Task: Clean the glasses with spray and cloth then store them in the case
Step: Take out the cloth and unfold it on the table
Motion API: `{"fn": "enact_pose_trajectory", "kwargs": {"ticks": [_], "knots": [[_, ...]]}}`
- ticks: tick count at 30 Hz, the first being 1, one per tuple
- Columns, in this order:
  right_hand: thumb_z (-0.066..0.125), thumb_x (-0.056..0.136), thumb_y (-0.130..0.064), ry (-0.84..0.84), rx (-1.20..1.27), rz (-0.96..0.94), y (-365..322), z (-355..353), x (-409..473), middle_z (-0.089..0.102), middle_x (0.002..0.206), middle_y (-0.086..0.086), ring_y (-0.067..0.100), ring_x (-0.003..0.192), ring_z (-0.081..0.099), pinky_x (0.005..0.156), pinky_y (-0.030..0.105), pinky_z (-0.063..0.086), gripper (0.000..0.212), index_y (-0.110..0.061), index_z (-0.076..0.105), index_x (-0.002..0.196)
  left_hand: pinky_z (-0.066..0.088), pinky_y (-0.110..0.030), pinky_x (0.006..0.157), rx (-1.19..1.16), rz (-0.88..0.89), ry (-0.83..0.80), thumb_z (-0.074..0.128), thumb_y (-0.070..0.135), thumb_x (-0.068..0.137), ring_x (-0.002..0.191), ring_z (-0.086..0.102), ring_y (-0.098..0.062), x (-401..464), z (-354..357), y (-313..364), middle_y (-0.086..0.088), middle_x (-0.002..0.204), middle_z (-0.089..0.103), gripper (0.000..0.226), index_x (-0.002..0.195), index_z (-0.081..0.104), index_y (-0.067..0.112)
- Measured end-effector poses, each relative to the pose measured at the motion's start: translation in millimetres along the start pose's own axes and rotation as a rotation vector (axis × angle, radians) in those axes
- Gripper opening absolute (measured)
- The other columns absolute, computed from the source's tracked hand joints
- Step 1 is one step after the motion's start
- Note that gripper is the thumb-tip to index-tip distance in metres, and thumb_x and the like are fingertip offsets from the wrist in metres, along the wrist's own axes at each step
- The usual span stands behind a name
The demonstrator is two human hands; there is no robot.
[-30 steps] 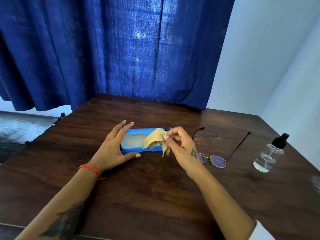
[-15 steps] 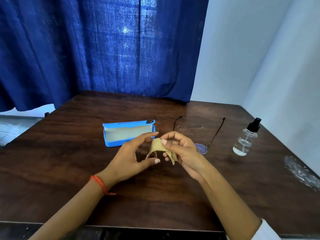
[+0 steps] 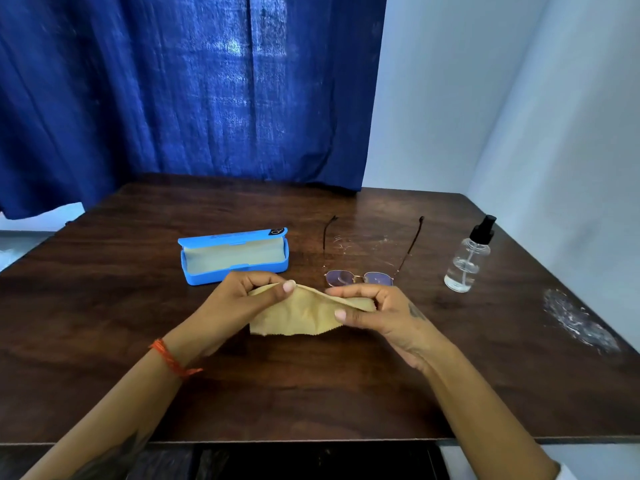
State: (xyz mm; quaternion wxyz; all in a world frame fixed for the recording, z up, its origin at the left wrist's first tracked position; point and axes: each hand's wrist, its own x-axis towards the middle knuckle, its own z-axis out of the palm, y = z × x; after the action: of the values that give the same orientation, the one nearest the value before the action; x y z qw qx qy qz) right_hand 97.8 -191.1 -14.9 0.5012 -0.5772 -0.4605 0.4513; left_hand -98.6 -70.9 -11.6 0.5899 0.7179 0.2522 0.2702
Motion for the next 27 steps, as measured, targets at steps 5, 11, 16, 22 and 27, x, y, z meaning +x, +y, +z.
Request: {"fn": "enact_pose_trajectory", "kwargs": {"ticks": [5, 11, 16, 22, 27], "knots": [[0.072, 0.075, -0.033, 0.172, -0.055, 0.018, 4.7, -6.0, -3.8, 0.071, 0.076, -0.007, 0.006, 0.075, 0.062, 0.067, 0.019, 0.045, 0.017, -0.019, 0.075, 0.084, 0.049, -0.014, 0.066, -0.043, -0.039, -0.051, 0.062, 0.042, 0.073, 0.075, 0.063, -0.004, 4.8, 8.9, 7.7, 0.007, 0.077, 0.072, 0.027, 0.078, 0.073, 0.018], [0.075, 0.068, -0.023, 0.216, 0.016, 0.02, -0.9, -25.9, -14.8, 0.073, 0.071, -0.005, 0.004, 0.067, 0.066, 0.054, 0.013, 0.047, 0.012, -0.018, 0.075, 0.08, 0.054, -0.02, 0.063, -0.215, -0.326, -0.116, 0.065, 0.035, 0.072, 0.08, 0.069, -0.009, 3.1, 12.4, 4.8, -0.001, 0.089, 0.075, 0.029, 0.09, 0.073, 0.014], [0.079, 0.07, -0.014, 0.307, -0.224, 0.14, 0.3, -32.4, -13.8, 0.071, 0.086, 0.021, 0.018, 0.075, 0.062, 0.069, 0.024, 0.047, 0.009, -0.016, 0.074, 0.077, 0.055, -0.023, 0.06, 0.124, -0.412, -0.074, 0.068, 0.026, 0.079, 0.076, 0.068, -0.01, 0.1, 22.7, -2.7, -0.006, 0.087, 0.073, 0.016, 0.086, 0.072, 0.012], [0.08, 0.066, -0.023, 0.496, -0.762, 0.067, -8.0, -12.0, -5.7, 0.06, 0.065, -0.01, 0.011, 0.07, 0.057, 0.054, 0.016, 0.035, 0.014, -0.023, 0.066, 0.066, 0.047, -0.019, 0.063, 0.679, -0.178, 0.096, 0.075, 0.039, 0.07, 0.07, 0.06, -0.001, 1.9, 21.1, -4.4, 0.012, 0.077, 0.068, 0.016, 0.082, 0.069, 0.029], [0.077, 0.07, -0.022, 0.373, -0.81, 0.078, -12.6, 24.9, 7.2, 0.063, 0.078, -0.002, 0.013, 0.073, 0.06, 0.056, 0.017, 0.038, 0.026, -0.026, 0.055, 0.057, 0.054, -0.033, 0.074, 0.594, -0.158, 0.102, 0.077, 0.031, 0.071, 0.068, 0.06, -0.005, 1.6, 17.4, -10.9, 0.009, 0.073, 0.069, 0.014, 0.082, 0.069, 0.027]]}}
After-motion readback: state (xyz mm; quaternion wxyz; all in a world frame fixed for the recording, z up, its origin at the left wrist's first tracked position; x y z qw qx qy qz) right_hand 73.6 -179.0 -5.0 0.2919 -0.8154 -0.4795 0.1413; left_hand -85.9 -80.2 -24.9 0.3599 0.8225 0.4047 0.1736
